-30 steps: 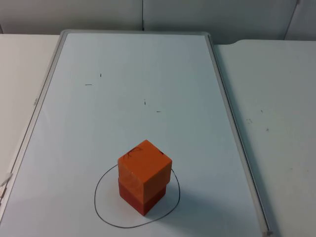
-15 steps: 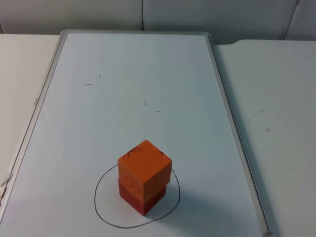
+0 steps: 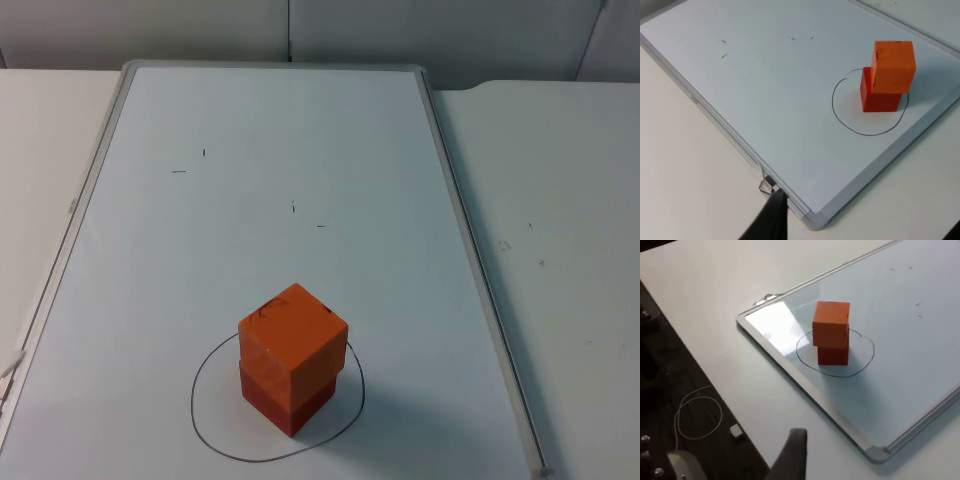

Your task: Pick up one cube with the left hand and another cube with the right hand. First place the cube in the right hand at the target position, then stack the cube in the left hand on top.

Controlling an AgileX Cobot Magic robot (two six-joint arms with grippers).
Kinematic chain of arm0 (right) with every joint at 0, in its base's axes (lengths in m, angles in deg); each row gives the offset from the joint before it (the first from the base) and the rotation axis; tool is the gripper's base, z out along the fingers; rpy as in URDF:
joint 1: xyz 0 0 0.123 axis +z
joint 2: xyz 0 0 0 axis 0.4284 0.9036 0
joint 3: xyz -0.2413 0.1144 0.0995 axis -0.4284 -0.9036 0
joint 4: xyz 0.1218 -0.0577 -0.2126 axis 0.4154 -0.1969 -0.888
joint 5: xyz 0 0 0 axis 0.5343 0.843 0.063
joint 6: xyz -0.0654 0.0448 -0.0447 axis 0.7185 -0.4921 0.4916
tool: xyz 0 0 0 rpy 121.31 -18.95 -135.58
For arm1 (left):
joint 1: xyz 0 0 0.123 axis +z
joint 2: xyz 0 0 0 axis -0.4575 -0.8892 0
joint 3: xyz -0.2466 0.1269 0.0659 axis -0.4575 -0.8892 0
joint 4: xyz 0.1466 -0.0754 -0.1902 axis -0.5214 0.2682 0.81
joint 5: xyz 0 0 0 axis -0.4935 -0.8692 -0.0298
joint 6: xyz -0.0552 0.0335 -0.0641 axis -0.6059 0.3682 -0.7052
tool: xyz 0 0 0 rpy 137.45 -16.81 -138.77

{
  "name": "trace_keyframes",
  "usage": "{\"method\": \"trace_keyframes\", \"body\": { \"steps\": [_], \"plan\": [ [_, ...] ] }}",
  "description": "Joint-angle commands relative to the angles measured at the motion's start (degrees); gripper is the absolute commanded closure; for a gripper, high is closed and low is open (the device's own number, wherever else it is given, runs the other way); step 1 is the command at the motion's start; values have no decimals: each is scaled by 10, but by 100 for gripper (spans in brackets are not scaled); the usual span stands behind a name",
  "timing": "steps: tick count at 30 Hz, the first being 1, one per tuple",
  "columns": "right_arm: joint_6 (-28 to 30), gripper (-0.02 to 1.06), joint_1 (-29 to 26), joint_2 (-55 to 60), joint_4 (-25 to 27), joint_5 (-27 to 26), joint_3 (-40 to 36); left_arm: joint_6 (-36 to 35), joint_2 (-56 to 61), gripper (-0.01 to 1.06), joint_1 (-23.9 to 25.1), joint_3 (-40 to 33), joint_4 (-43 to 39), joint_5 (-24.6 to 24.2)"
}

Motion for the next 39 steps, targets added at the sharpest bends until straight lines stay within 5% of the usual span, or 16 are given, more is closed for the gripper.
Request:
{"method": "trace_keyframes", "body": {
  "steps": [1, 5, 10, 33, 36, 39],
  "plan": [
    [-10, 20, 1, -3, -9, -2, -5, -4, 2, 0, 0, -3, 0, 4],
    [-9, 18, 1, -3, -8, -2, -5, -4, 2, 0, 0, -3, 0, 4],
    [-6, 0, 1, -3, -6, -2, -5, -4, 2, 0, 0, -3, 0, 4],
    [6, 0, -1, -3, 5, -3, -5, -4, 2, 0, 0, -3, -1, 4],
    [6, 0, -15, -3, 5, -3, -5, -4, 2, 0, 0, -3, -1, 4],
    [6, 0, -101, -3, 5, -3, -5, -4, 2, 0, 0, -3, -1, 4]
  ]
}}
